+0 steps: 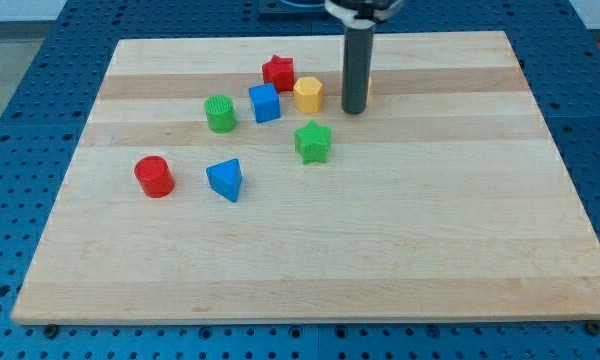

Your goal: Move the blue cube left to the red star

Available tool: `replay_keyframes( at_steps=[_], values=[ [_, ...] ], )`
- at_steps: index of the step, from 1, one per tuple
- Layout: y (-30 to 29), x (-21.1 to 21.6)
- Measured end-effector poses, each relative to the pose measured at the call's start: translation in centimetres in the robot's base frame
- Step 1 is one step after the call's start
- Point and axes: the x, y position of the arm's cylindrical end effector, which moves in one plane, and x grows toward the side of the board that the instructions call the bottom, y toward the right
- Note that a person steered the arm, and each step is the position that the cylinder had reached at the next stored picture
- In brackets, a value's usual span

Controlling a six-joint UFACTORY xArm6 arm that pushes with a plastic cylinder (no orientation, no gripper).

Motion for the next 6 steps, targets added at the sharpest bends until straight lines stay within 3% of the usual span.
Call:
replay_keyframes(
  at_steps=[3, 5, 6],
  values=[
    [-14.7, 2.1],
    [-13.1, -2.0],
    [-9.8, -1.6]
  ],
)
